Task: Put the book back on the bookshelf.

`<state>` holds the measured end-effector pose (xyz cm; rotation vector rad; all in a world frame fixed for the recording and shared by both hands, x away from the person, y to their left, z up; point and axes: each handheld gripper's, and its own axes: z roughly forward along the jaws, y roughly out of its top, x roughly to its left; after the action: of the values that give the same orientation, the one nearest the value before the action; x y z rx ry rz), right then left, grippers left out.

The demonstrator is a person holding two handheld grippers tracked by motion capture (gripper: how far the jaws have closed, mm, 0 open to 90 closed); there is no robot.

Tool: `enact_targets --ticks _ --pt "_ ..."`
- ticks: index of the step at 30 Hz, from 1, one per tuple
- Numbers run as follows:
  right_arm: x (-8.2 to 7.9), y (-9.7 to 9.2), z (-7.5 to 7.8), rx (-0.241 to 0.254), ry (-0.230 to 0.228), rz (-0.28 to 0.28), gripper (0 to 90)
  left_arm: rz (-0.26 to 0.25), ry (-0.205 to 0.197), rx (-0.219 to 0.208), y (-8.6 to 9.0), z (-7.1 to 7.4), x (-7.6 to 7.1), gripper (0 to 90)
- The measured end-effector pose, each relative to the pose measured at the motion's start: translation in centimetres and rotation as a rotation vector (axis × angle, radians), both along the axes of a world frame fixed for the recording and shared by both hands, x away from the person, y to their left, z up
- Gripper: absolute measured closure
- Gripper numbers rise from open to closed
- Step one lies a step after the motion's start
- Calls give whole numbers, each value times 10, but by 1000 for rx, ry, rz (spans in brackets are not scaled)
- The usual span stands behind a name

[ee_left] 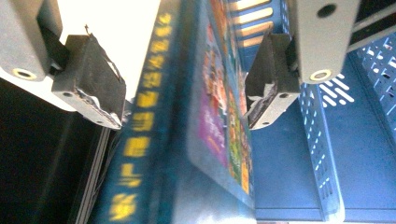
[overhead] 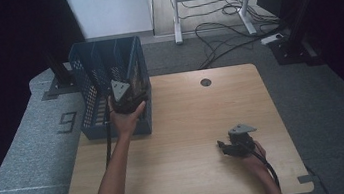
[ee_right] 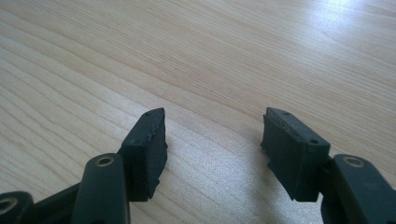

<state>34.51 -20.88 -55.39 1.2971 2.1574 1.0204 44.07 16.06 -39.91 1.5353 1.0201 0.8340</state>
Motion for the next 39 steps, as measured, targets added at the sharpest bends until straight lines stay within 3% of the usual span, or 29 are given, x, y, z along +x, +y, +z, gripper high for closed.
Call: enact_targets --ticks 10,15,30,39 --pt "0 0 0 -2 2 3 389 -34 41 -3 9 -2 -15 279" --pt "0 0 0 -2 0 -1 389 -73 90 -6 16 -5 -25 265" --pt "-1 0 0 -2 -1 -6 389 -147 141 2 33 -20 -70 250" --pt "-1 0 0 -2 0 -4 388 -203 199 -16 39 -41 -97 249"
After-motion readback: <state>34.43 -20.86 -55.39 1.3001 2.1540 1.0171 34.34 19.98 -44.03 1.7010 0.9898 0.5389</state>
